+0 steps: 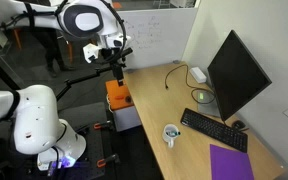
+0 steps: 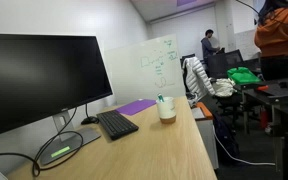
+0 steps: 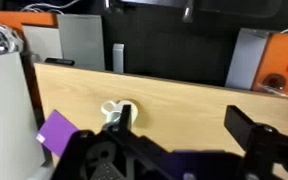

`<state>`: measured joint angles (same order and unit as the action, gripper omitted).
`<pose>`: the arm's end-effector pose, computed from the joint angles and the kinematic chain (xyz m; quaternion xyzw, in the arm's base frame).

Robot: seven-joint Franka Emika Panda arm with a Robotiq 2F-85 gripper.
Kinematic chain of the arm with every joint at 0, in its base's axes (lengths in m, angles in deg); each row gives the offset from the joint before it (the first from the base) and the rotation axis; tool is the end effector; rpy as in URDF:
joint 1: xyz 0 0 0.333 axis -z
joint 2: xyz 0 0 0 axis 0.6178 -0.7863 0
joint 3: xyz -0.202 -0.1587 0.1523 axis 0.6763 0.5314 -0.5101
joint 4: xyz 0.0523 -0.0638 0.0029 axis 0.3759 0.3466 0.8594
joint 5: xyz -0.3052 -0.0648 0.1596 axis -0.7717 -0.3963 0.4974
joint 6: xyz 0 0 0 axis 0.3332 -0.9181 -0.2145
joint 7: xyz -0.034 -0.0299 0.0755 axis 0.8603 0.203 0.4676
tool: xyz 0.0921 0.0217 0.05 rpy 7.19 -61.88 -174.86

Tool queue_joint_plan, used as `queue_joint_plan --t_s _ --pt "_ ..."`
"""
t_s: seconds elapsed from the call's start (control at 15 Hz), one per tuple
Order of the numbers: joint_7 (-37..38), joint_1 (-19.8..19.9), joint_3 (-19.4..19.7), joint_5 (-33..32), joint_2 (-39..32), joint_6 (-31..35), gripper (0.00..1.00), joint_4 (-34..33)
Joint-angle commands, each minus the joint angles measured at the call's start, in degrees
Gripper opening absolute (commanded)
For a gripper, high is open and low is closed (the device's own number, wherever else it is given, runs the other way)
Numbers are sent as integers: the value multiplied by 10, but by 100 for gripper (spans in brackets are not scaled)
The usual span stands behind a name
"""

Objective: Remove the marker from the mug

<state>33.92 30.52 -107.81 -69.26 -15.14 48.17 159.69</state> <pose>0.2617 0.1429 0.4724 0.9895 0.0578 0.0399 0.1264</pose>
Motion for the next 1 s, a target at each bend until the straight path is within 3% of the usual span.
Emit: queue_joint_plan --t_s 0.0,0.4,0.73,0.93 --pt "6 -10 8 -7 -3 -1 100 -1" --pt "6 -10 8 -7 -3 -1 100 -1" --pt "-138 -28 47 -35 -106 30 100 -21" --pt "-219 -19 75 -88 -200 75 100 -43"
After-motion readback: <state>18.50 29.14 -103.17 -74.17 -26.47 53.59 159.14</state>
